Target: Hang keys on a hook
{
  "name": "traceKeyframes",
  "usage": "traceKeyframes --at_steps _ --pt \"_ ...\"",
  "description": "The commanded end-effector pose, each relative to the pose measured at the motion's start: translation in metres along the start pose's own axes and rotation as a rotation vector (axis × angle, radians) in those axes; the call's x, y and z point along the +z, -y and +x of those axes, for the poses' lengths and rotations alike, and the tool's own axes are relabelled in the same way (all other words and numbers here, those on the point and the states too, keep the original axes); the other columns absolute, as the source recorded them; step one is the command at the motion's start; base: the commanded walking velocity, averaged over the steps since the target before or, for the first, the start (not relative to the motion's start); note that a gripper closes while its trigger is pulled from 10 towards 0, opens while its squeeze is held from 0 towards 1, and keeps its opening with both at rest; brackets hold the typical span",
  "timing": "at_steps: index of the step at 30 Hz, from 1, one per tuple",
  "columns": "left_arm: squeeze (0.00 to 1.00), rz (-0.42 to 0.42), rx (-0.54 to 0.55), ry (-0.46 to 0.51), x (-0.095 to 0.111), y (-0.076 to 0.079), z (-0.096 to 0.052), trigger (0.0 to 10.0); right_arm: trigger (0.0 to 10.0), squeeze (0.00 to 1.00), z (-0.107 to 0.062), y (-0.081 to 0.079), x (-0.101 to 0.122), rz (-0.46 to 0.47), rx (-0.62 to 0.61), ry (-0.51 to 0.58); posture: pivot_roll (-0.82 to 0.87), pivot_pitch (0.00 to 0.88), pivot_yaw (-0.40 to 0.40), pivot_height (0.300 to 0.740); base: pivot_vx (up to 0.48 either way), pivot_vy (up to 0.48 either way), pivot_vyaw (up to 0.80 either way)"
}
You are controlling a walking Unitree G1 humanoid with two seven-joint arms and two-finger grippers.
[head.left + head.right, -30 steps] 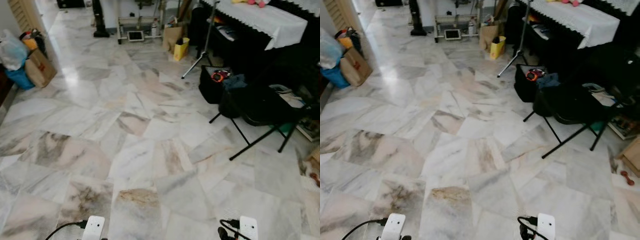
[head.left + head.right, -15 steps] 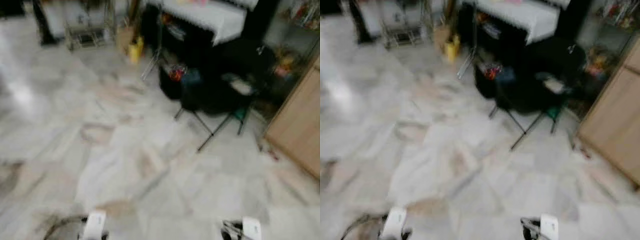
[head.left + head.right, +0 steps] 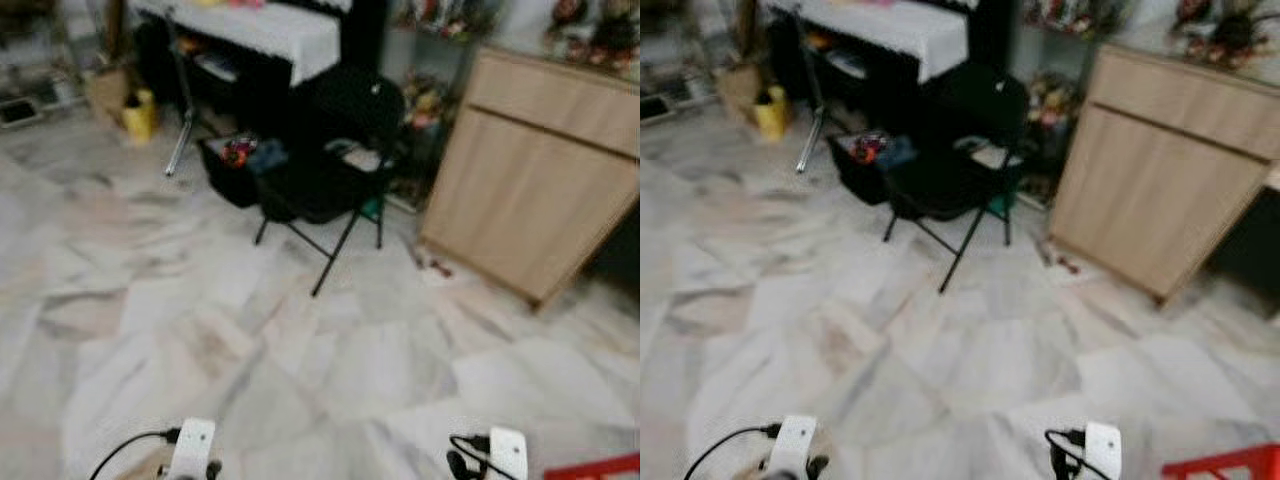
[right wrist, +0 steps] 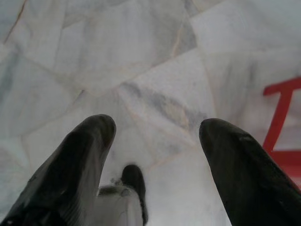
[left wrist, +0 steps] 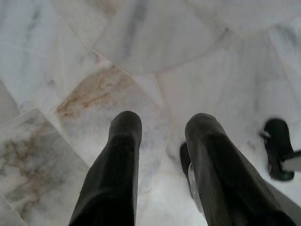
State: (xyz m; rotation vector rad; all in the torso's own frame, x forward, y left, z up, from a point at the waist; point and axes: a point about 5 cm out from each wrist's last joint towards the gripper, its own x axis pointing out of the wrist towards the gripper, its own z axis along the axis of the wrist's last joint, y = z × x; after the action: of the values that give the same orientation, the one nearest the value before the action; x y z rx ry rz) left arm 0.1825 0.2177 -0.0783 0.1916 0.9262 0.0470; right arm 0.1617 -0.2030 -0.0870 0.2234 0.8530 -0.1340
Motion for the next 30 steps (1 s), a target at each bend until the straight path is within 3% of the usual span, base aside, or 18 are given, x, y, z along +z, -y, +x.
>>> traceKeyframes --at_steps 1,30 --pt "0.0 -0.021 -0.004 -0.01 -0.0024 0.0008 -0.0003 10.0 10.0 0.0 -0.0009 0.0016 -0.0027 -0.004 -0.003 -0.014 0.01 0.0 -0.015 0.74 0.0 0.0 -0.74" --pt "0.0 -0.03 -0.025 0.005 -0.0009 0.0027 -0.0003 10.0 10.0 0.0 -0.0009 0.0016 -0.0027 -0.009 0.003 -0.016 0.01 0.0 -0.017 0.74 0.0 0.0 -0.74"
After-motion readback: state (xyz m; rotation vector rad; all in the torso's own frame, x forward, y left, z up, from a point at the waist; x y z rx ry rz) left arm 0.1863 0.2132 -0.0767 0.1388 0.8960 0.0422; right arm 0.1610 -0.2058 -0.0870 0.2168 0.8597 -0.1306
